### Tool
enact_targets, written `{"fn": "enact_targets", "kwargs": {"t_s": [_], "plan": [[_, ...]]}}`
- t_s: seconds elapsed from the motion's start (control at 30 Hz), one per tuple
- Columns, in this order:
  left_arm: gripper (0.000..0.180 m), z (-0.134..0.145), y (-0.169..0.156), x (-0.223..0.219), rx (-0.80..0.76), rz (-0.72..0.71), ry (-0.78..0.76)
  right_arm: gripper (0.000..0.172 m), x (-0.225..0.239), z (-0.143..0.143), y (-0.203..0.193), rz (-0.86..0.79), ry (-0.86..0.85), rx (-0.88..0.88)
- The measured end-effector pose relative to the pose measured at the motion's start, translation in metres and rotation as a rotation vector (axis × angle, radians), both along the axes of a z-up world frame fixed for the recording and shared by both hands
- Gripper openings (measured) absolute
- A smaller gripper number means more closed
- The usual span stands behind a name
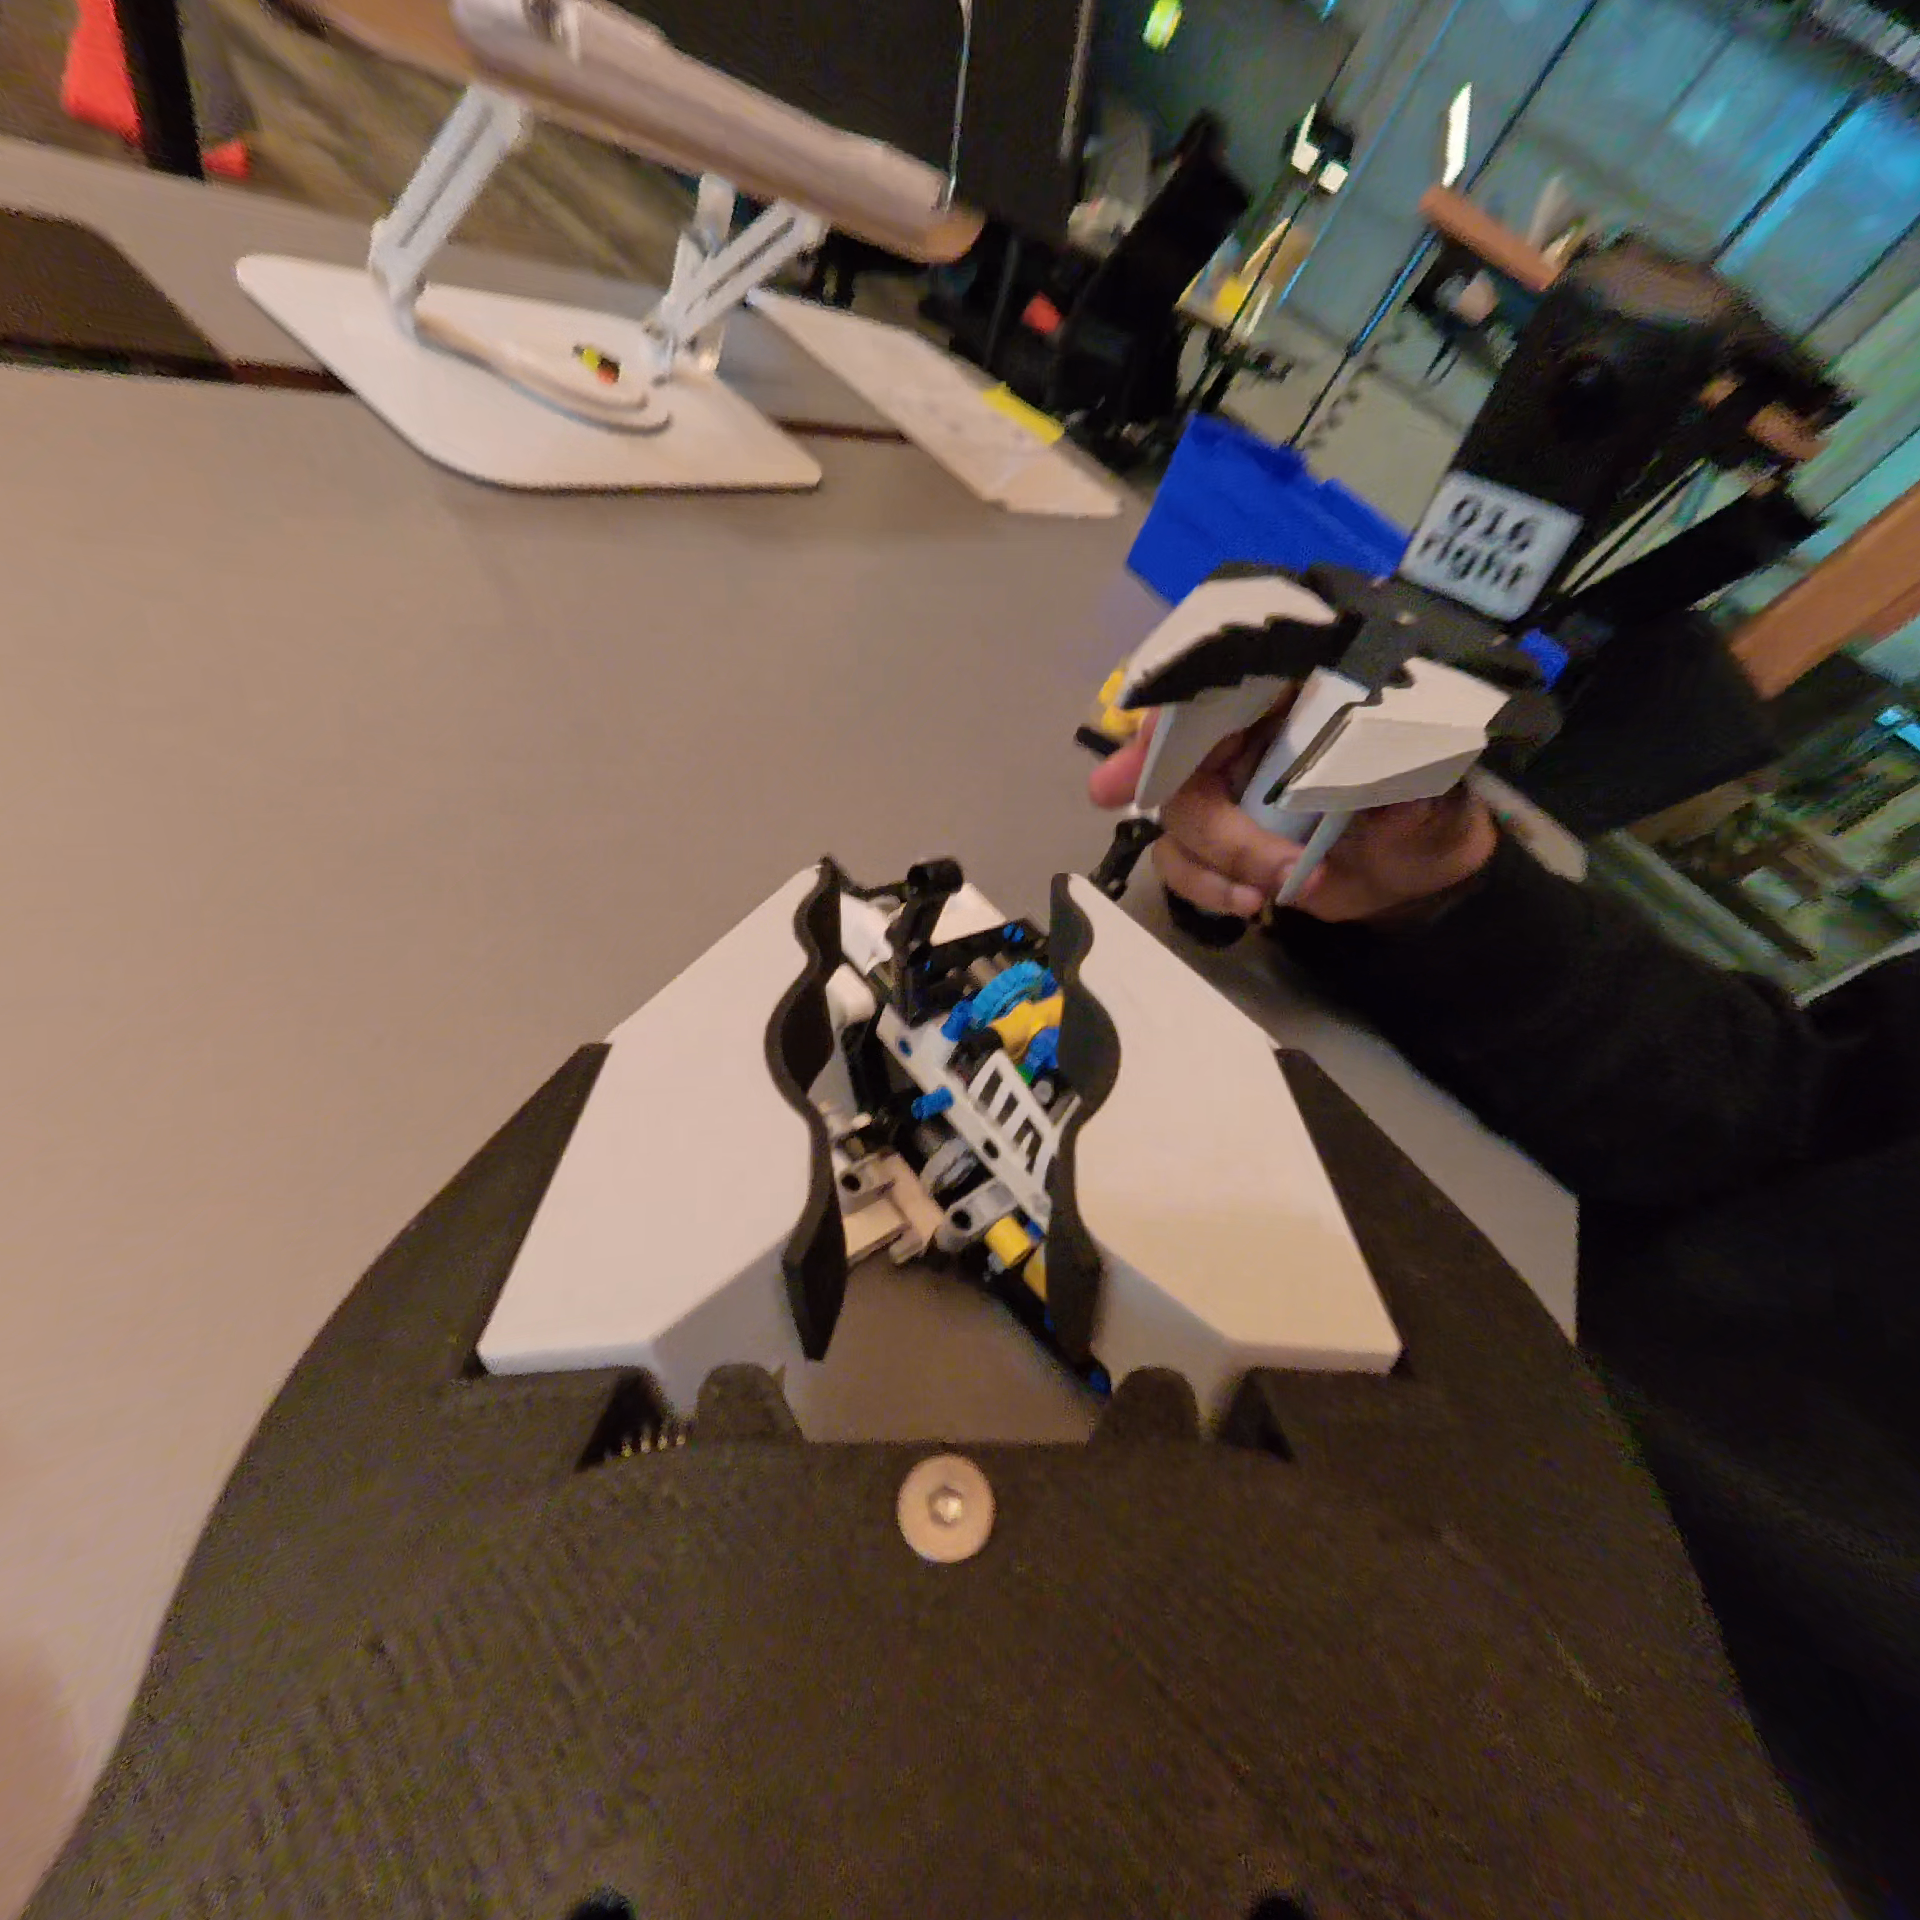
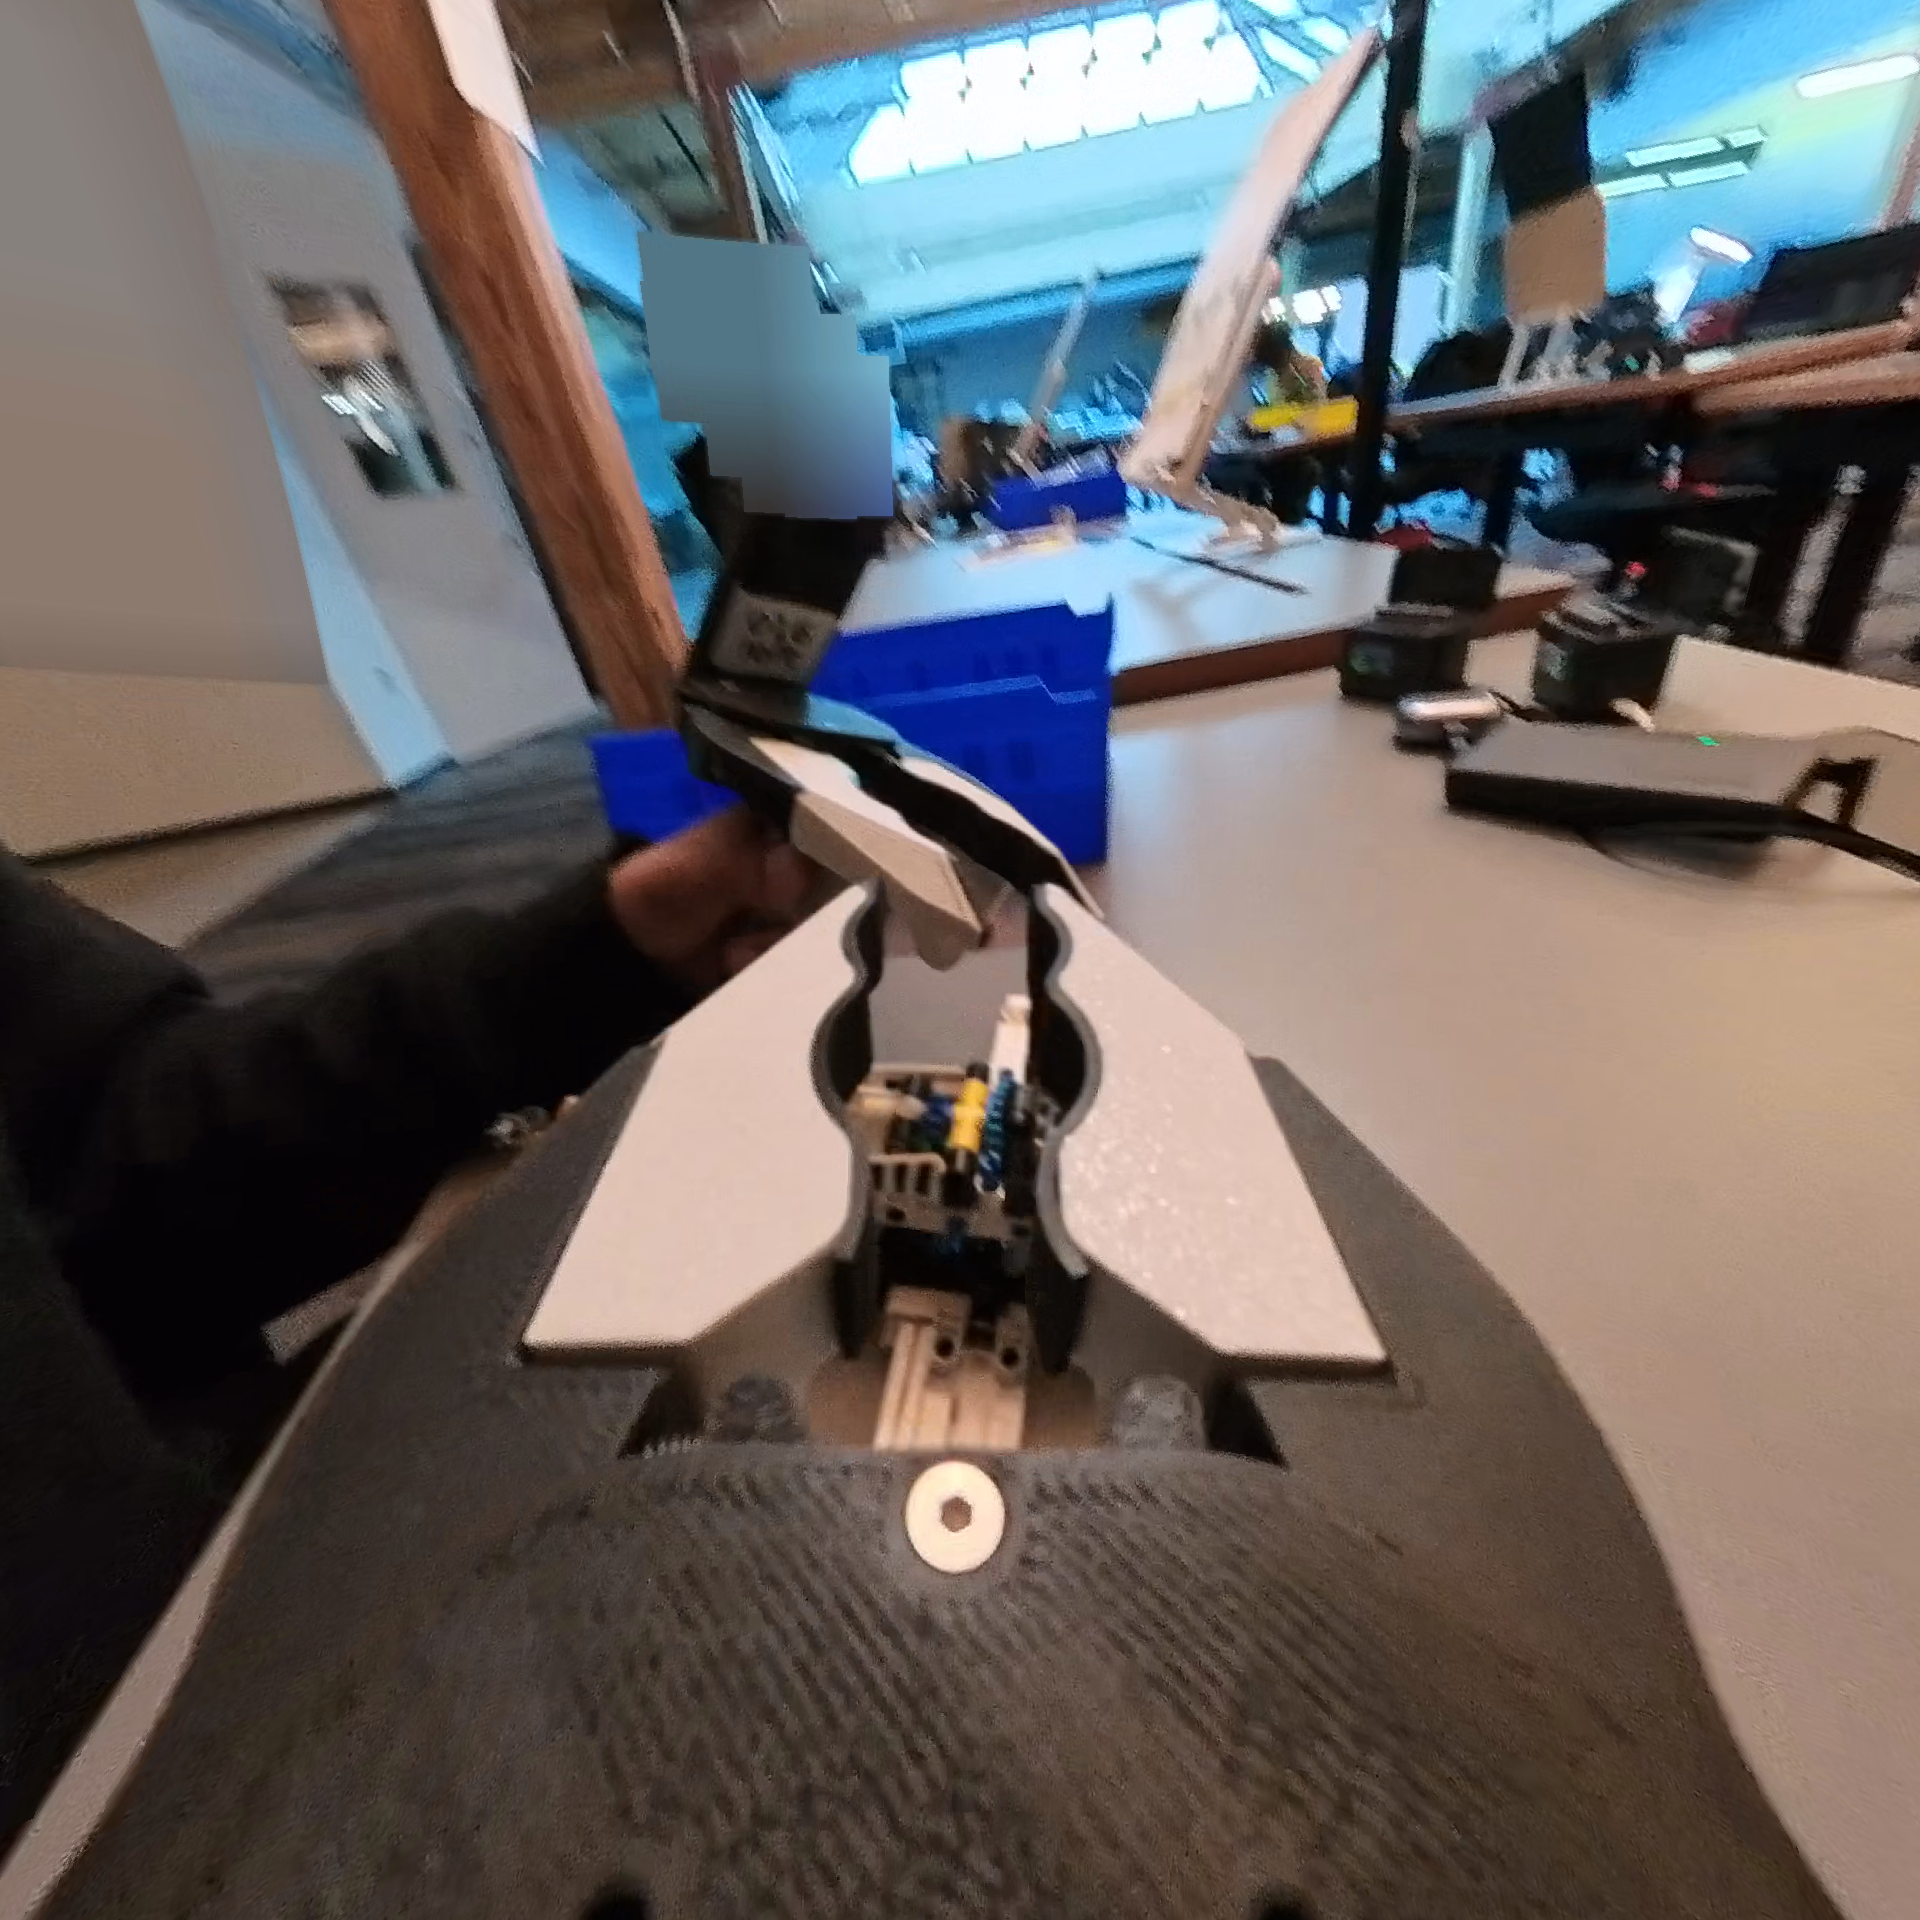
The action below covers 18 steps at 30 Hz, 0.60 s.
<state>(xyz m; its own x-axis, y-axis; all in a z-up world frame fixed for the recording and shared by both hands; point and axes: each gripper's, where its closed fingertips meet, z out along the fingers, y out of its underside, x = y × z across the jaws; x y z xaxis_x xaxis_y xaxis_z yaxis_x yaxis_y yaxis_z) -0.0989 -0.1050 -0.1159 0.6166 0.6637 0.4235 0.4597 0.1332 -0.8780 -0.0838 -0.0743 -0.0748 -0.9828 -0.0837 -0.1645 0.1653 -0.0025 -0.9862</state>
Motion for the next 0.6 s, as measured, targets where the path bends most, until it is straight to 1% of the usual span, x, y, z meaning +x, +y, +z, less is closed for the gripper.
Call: {"fn": "enact_targets", "kwargs": {"t_s": [0.03, 0.13, 0.4, 0.5, 0.6], "plan": [[0.037, 0.006, 0.0, 0.0, 0.037, 0.0, 0.026, 0.017, 0.003, 0.006, 0.002, 0.023, -0.014, -0.037], [0.036, 0.017, -0.004, 0.0, 0.111, 0.014, 0.071, 0.001, 0.006, 0.016, 0.007, 0.041, 0.0, -0.097], [0.035, 0.021, -0.018, -0.002, 0.18, 0.059, 0.101, 0.0, 0.02, 0.031, 0.012, 0.032, 0.193, -0.177], [0.035, 0.02, -0.019, -0.003, 0.175, 0.061, 0.099, 0.0, 0.025, 0.034, 0.012, 0.017, 0.264, -0.192], [0.035, 0.019, -0.018, -0.002, 0.168, 0.054, 0.101, 0.0, 0.031, 0.038, 0.013, 0.029, 0.292, -0.208]]}}
